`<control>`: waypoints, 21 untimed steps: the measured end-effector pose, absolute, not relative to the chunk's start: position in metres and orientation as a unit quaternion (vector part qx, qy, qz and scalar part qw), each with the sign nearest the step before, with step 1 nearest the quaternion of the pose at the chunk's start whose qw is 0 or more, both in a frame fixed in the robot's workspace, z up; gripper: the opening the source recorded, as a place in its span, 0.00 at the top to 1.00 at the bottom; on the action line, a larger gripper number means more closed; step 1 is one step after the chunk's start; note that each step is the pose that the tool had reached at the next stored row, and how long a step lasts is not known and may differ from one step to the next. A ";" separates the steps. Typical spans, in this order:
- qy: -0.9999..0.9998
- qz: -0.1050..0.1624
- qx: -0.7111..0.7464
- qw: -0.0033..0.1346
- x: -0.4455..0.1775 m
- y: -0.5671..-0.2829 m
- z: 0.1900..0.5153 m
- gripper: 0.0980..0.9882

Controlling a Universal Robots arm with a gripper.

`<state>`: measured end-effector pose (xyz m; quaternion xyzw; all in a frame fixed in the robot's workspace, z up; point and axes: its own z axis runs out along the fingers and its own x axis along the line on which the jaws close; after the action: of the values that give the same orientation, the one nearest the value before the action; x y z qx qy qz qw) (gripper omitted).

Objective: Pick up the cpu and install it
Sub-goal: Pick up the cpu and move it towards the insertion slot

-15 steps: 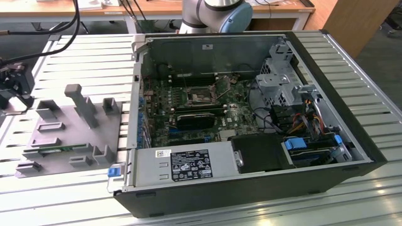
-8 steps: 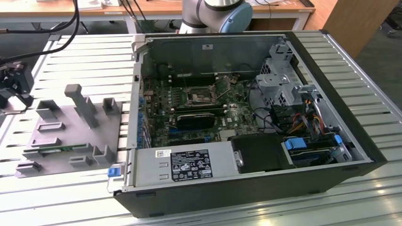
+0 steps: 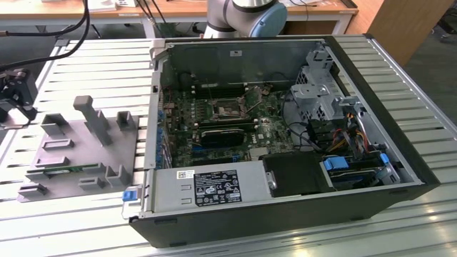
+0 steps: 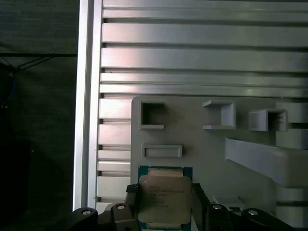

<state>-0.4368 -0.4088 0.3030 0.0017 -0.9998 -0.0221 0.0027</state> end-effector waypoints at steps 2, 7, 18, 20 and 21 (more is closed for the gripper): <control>-1.000 -0.022 0.002 0.003 -0.437 -0.409 0.304 0.52; -1.000 -0.022 0.002 0.003 -0.437 -0.409 0.306 0.52; -1.000 -0.022 0.002 0.003 -0.437 -0.409 0.309 0.52; -1.000 -0.022 0.002 0.003 -0.437 -0.409 0.309 0.52; -1.000 -0.022 0.002 0.003 -0.437 -0.409 0.309 0.52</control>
<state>-0.4368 -0.4088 0.3095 0.0017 -0.9998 -0.0221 0.0026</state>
